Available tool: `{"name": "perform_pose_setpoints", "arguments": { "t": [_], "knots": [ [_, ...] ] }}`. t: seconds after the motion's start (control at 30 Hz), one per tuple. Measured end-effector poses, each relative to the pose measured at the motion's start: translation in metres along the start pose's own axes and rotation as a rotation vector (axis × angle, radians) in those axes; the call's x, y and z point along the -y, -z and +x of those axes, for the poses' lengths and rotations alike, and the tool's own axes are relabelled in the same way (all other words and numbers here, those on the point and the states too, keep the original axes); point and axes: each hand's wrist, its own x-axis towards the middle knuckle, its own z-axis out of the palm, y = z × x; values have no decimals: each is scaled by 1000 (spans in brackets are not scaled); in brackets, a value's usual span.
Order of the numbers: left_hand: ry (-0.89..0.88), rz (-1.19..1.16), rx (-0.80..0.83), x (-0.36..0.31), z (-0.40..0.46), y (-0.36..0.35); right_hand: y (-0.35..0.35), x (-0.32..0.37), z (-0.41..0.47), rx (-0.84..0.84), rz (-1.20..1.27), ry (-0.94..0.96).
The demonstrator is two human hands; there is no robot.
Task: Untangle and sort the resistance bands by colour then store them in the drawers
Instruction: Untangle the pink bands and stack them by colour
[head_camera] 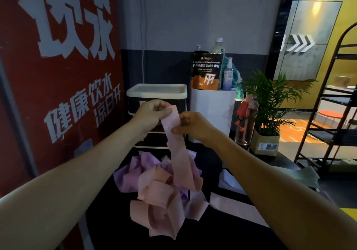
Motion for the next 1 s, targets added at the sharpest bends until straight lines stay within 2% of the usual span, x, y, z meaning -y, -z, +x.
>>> {"name": "perform_pose_setpoints", "arguments": {
  "t": [0.17,0.37,0.47,0.57,0.8,1.0],
  "knots": [
    [-53,-27,-97,-11,4,4,6,-13,-8,19,-123,-51],
    [2,-113,-200,-4,4,-1,31,-19,-28,-43,-158,-50],
    [46,-178,-265,-3,4,-5,46,-18,-42,33,-198,-49],
    [87,-225,-337,-3,5,-9,56,-30,-57,87,-343,-76],
    [138,-259,-357,3,2,-30,69,-70,-92,155,-536,-167],
    [169,-250,-330,11,-5,-57,78,-96,-126,59,-636,-228]
  ]
}}
